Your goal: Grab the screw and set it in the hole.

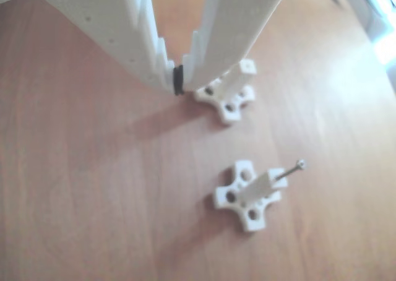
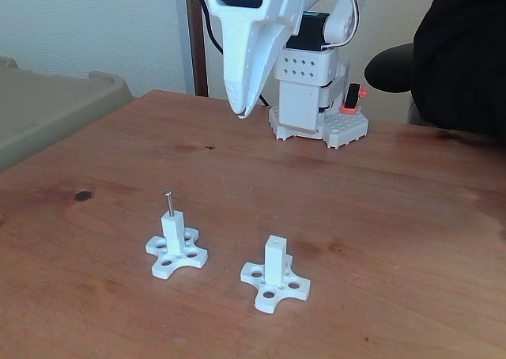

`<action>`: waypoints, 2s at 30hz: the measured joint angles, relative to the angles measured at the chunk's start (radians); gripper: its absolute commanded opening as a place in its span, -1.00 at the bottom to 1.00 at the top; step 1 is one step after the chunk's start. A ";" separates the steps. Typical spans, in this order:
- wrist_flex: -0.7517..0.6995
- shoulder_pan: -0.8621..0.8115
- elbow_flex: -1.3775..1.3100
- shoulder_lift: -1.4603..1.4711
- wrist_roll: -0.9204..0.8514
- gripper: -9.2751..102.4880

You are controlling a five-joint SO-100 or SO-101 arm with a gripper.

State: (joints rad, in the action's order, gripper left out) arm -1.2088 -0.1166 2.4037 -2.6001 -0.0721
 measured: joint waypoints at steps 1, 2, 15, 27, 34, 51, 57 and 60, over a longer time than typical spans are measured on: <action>0.000 -0.002 -0.021 0.026 0.003 -0.91; 0.000 -0.003 -0.032 0.040 0.005 -0.91; -0.089 -0.009 -0.296 0.314 0.012 -0.91; -0.104 -0.009 -0.537 0.594 0.012 -0.89; -0.104 -0.021 -0.614 0.729 0.012 -0.77; -0.138 -0.051 -0.730 0.888 0.012 -0.71; -0.156 -0.034 -0.769 0.914 0.012 -0.70; -0.156 -0.034 -0.770 0.922 0.012 -0.70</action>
State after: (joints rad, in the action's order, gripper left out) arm -1.3652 -0.1503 1.6337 -1.6782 -0.0598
